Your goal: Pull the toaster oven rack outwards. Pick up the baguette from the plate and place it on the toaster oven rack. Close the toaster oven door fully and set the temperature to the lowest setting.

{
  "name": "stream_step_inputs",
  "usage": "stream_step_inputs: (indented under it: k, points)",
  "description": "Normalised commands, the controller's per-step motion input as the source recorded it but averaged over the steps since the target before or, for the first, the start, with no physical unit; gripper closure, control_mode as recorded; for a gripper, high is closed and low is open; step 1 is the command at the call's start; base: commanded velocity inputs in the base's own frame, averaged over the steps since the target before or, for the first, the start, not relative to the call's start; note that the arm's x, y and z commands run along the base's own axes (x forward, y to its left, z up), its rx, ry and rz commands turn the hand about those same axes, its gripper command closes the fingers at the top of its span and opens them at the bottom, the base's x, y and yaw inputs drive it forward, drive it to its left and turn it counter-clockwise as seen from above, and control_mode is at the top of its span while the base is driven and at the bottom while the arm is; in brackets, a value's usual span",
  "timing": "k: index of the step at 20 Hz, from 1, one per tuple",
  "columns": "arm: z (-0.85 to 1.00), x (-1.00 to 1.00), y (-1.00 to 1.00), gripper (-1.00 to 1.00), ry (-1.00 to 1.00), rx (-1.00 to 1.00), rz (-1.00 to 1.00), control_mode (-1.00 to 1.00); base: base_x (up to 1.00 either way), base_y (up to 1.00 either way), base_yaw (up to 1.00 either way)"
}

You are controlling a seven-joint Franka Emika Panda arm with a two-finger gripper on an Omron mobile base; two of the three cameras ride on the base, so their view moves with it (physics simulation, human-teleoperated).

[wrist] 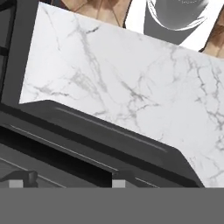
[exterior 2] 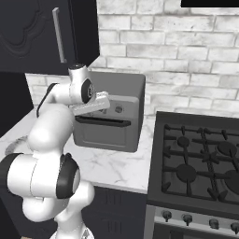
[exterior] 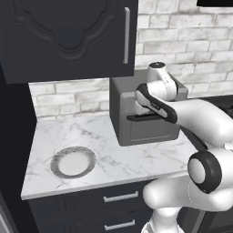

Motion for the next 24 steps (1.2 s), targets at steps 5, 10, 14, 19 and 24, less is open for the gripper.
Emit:
stream_step_inputs:
  k: [5,10,14,19,24]
  points:
    - [-0.44,-0.01,-0.03,1.00,-1.00,-0.38,0.59,-1.00,0.00,0.00,0.00]
    - [-0.52,0.00,0.00,1.00,-1.00,-0.46,0.59,-1.00,0.00,0.00,0.00]
    - [-0.52,0.00,0.00,1.00,-1.00,-0.48,0.59,-1.00,0.00,0.00,0.00]
    - [-0.52,0.00,0.00,1.00,-1.00,-0.48,0.59,-1.00,0.00,0.00,0.00]
    - [-0.53,0.00,0.00,1.00,-1.00,-0.46,0.59,-1.00,0.00,0.00,0.00]
